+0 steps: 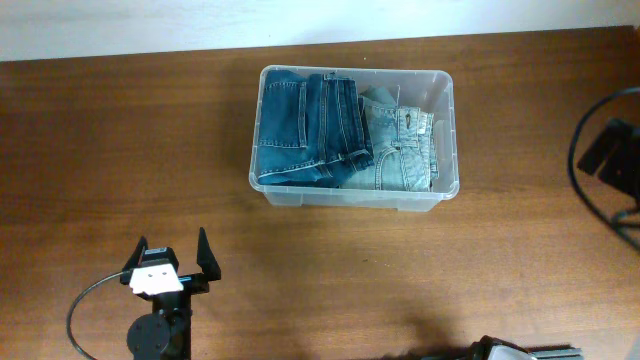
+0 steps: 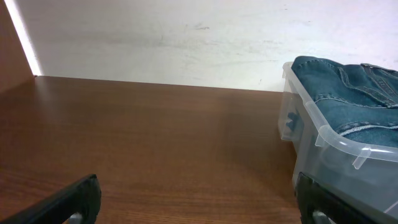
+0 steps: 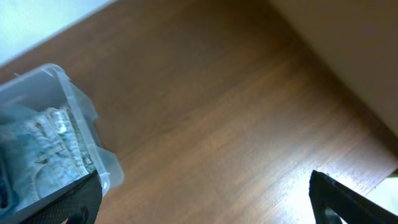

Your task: Pack container

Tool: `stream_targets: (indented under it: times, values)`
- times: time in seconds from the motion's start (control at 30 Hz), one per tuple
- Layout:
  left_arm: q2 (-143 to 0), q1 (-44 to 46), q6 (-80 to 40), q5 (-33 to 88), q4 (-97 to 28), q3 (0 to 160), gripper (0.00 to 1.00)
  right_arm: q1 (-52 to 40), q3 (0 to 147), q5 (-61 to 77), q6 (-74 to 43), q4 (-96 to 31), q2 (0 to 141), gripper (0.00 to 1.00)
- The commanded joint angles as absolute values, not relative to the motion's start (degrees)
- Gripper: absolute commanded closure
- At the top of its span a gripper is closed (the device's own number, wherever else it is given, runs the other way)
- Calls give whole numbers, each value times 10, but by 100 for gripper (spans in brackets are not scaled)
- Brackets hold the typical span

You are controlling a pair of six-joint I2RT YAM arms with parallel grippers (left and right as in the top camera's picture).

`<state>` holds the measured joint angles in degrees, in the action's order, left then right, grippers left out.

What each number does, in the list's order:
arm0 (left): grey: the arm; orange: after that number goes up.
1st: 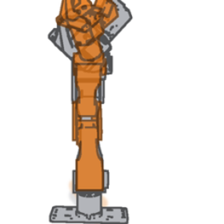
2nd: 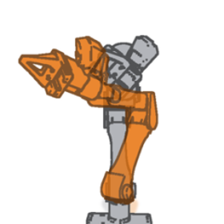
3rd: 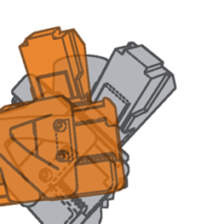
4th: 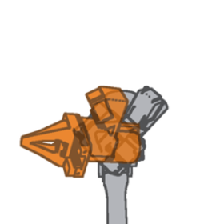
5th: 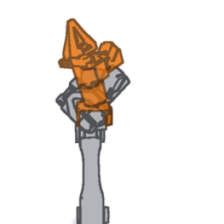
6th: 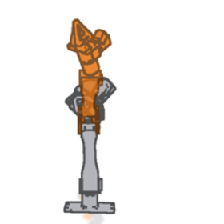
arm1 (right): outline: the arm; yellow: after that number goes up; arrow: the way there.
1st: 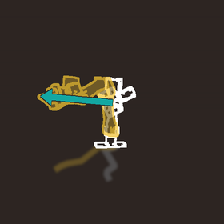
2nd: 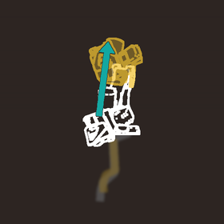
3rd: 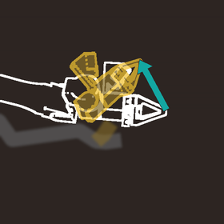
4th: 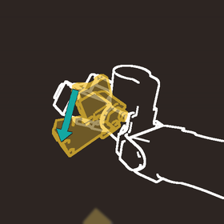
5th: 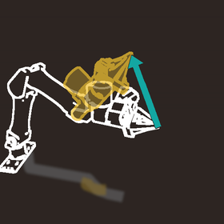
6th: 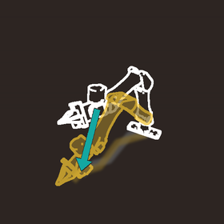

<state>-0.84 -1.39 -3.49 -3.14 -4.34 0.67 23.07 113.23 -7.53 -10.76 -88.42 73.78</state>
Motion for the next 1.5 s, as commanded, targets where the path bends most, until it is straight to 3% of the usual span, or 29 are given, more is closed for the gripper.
stream_targets:
  times: [0.0,0.53,0.7,0.97,1.27,1.47]
  values:
    - [-3,-17,-30,-23,-46,5,1,208,1134,-80,-115,-885,685,2]
    - [-3,-17,-30,-23,-46,5,1,172,1129,-83,-114,-910,507,1]
    - [-3,-17,-30,-23,-46,5,1,172,1053,-76,-114,-879,446,1]
    - [-3,-17,-30,-23,-46,5,1,107,702,-33,-114,-606,254,1]
    - [-3,-17,-30,-23,-46,5,1,99,301,91,-103,-272,60,2]
    - [-3,-17,-30,-23,-46,5,1,72,159,98,-99,-144,2,1]
